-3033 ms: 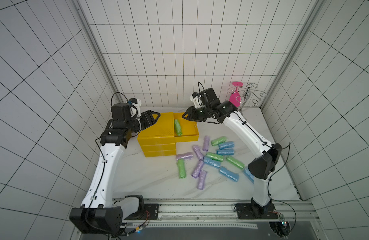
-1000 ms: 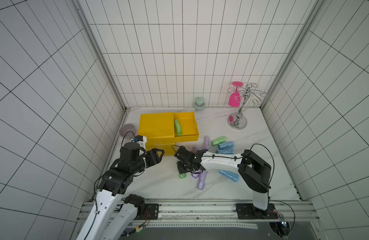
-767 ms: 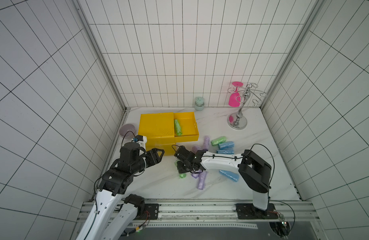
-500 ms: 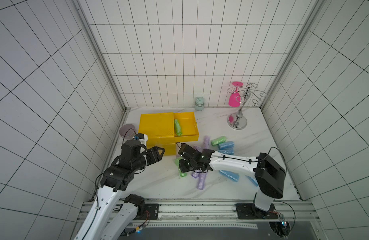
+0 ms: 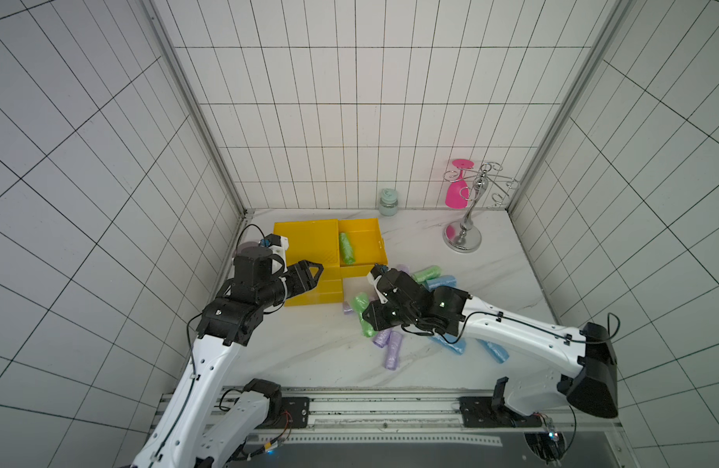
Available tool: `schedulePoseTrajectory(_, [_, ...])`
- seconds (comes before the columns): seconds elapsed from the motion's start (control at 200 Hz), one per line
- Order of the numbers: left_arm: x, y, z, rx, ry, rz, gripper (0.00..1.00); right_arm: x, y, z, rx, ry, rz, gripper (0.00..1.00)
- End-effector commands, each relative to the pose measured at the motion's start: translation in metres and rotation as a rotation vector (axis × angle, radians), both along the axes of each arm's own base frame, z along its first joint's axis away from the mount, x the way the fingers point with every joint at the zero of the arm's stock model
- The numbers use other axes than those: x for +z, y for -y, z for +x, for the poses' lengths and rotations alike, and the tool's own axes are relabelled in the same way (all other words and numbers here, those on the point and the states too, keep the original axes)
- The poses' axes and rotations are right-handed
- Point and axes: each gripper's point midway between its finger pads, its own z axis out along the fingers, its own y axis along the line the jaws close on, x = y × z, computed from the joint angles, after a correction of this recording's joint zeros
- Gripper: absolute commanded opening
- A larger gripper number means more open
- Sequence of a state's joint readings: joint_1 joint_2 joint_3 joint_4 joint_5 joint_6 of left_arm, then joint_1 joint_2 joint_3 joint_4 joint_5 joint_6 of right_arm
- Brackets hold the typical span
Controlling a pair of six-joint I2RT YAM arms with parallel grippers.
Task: Sort the rolls of trash bags by color and place them into the drawer
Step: Place the roll of trash bags in the drawer.
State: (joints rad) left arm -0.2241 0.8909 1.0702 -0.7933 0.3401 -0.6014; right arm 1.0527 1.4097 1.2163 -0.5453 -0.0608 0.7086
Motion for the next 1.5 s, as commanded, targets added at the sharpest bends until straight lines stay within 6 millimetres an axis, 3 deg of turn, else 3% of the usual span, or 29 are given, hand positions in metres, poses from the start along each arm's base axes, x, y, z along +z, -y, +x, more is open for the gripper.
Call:
schedulePoseTrajectory(0.0, [0.025,0.008,0.009,-0.04,0.075,-0.037,0.68,0.036,0.014,0.019,-0.029,0.057,0.021,0.19])
schedulePoseTrajectory(0.185, [0.041,0.015,0.025,-0.065,0.093,-0.05,0.68,0.075,0.022,0.065,-0.059,0.101,0.06,0.19])
schedulePoseTrajectory(0.405, [0.064,0.001,0.048,-0.039,0.129,-0.068,0.69,0.104,0.002,0.117,-0.055,0.133,0.08,0.19])
schedulePoseTrajectory(0.585, [0.068,-0.018,0.065,-0.005,0.127,-0.125,0.69,0.089,-0.014,0.159,-0.057,0.122,-0.013,0.19])
schedulePoseTrajectory(0.81, [0.06,-0.029,0.07,0.019,0.112,-0.13,0.69,0.051,-0.022,0.204,-0.095,0.114,-0.164,0.18])
schedulePoseTrajectory(1.089, [0.054,-0.031,0.068,0.022,0.107,-0.137,0.69,0.021,-0.025,0.218,-0.099,0.066,-0.198,0.18])
schedulePoseTrajectory(1.494, [0.051,-0.031,0.069,0.021,0.102,-0.145,0.69,0.018,-0.068,0.204,0.002,-0.069,-0.007,0.21])
